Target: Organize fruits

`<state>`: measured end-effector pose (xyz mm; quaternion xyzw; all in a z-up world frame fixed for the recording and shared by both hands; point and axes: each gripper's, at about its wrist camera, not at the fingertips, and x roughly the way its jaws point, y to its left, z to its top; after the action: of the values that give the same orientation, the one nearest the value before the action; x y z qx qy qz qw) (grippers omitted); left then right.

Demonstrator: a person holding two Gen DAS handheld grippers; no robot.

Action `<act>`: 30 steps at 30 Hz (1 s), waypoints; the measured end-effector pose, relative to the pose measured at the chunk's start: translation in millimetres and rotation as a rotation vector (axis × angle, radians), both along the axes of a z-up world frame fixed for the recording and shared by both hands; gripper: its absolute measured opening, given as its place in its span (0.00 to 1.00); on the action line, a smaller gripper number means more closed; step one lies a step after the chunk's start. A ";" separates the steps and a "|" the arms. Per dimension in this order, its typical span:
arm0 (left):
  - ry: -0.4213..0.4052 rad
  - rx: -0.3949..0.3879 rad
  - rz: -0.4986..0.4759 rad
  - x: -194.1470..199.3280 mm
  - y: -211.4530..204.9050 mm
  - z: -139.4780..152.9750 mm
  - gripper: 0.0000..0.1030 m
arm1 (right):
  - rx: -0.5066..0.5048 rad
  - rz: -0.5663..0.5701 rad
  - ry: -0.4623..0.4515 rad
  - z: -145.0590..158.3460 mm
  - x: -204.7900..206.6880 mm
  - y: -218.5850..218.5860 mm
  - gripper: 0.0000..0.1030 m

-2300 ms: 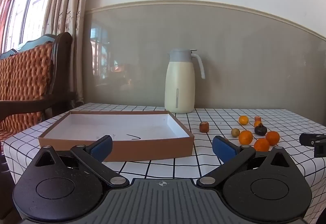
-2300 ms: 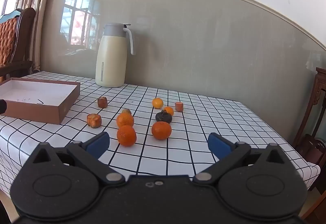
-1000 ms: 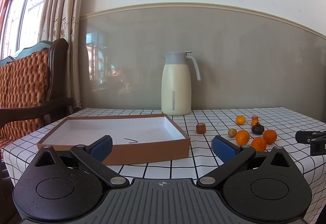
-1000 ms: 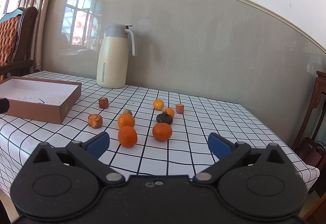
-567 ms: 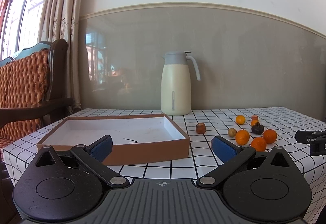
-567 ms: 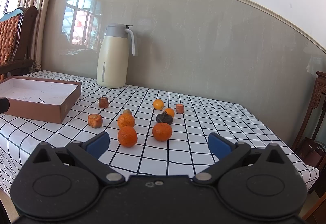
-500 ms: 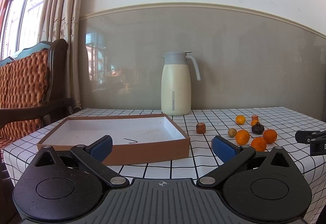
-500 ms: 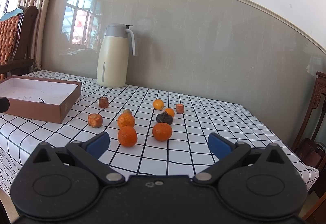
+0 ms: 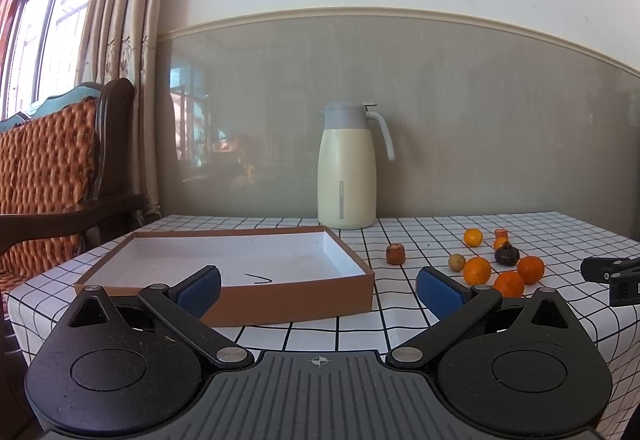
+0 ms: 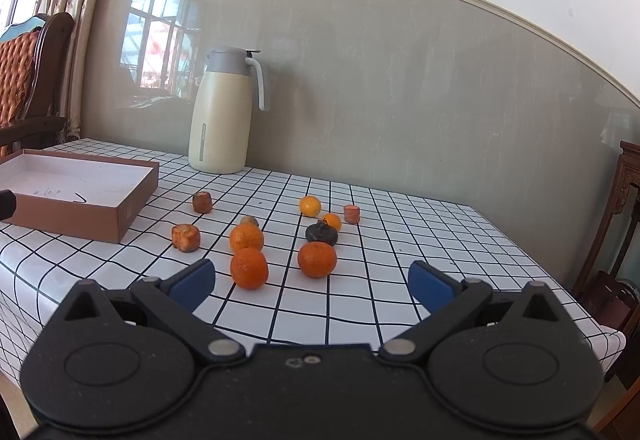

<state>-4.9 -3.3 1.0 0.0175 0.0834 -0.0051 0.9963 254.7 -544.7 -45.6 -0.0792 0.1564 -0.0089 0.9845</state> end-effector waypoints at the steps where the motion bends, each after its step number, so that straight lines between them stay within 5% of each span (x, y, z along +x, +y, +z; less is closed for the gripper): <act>1: 0.000 0.000 -0.001 0.1 0.1 0.0 1.00 | 0.000 0.000 0.000 0.0 0.2 0.2 0.94; 30: 0.004 0.018 -0.002 -0.4 -3.6 -0.5 1.00 | -0.001 0.000 0.000 -0.2 0.3 0.4 0.94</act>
<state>-5.3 -6.9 0.5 0.0263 0.0853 -0.0053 0.9960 255.0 -544.3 -45.9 -0.0796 0.1563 -0.0090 0.9845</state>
